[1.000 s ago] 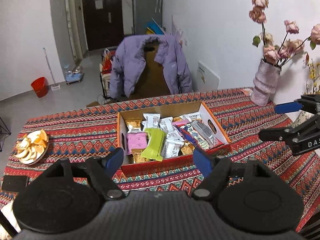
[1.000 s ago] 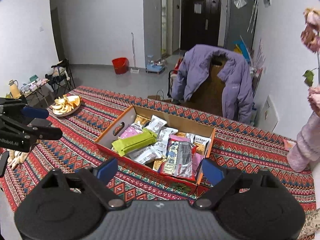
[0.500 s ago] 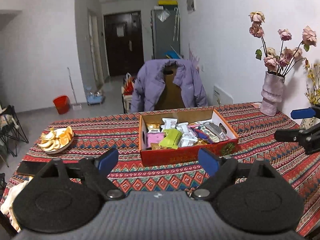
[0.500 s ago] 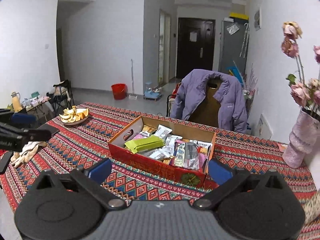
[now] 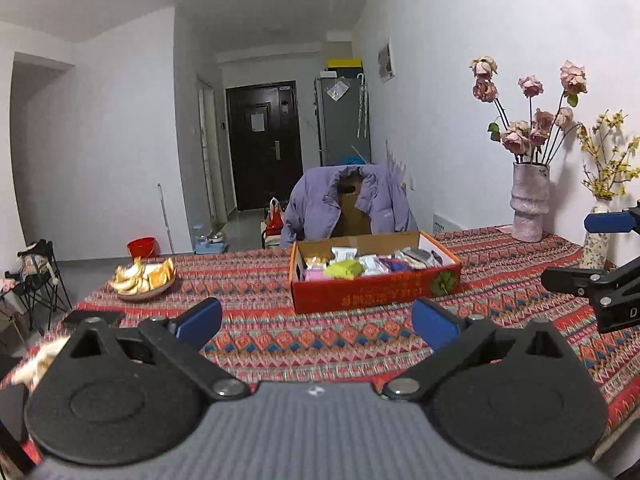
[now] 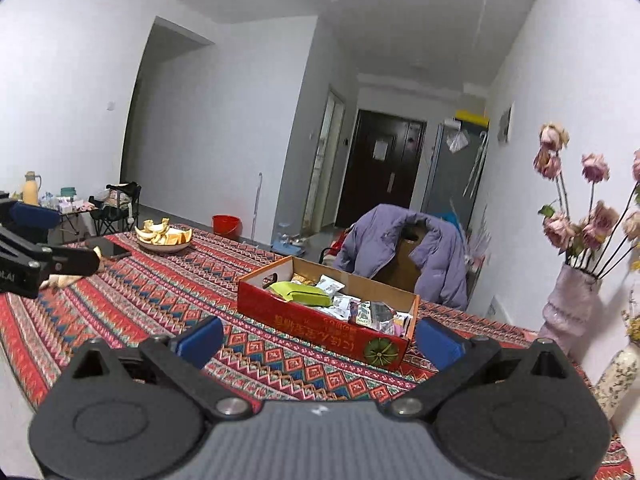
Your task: Organize snacks
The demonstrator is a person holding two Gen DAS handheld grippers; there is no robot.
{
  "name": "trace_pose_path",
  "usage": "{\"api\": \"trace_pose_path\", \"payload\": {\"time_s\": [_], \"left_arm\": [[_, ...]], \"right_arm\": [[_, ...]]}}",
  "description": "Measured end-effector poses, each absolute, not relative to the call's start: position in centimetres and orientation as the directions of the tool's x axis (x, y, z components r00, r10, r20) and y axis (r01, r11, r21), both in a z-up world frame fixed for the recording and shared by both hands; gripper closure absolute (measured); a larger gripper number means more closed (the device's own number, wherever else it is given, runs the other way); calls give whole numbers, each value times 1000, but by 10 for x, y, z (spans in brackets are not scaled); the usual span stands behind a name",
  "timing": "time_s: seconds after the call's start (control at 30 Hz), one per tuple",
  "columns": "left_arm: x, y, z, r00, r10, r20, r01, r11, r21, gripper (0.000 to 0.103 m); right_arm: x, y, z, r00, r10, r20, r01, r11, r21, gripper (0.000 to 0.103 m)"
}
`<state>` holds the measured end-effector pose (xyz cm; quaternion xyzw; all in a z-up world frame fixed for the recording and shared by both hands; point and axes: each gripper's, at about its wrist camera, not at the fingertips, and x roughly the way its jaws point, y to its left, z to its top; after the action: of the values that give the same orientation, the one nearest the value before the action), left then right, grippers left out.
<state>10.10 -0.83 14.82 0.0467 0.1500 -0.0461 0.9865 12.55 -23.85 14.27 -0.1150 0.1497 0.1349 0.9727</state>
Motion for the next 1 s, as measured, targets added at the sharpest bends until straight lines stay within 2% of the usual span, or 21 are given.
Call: {"api": "trace_pose_path", "payload": {"time_s": [0.23, 0.37, 0.53, 0.67, 0.77, 1.0], "left_arm": [[56, 1, 98, 952, -62, -301, 72, 997, 24, 0], [30, 10, 77, 962, -25, -271, 25, 1000, -3, 0], [2, 18, 54, 973, 1, -232, 4, 1000, 19, 0], [-5, 13, 31, 969, 26, -245, -10, 998, 66, 0], [-7, 14, 22, 962, 3, -274, 14, 998, 57, 0], [-8, 18, 27, 964, -6, -267, 18, 999, 41, 0]], "right_arm": [[67, -226, 103, 930, 226, -288, -275, 951, -142, 0], [40, -218, 81, 924, 247, -291, -282, 956, -83, 0], [7, -206, 55, 936, 210, -282, -240, 968, -76, 0], [-8, -199, 31, 935, 209, -285, -228, 973, -35, 0], [-11, -198, 19, 929, 207, -307, -227, 973, -31, 0], [-11, -206, 11, 936, 165, -313, -176, 984, -7, 0]]}}
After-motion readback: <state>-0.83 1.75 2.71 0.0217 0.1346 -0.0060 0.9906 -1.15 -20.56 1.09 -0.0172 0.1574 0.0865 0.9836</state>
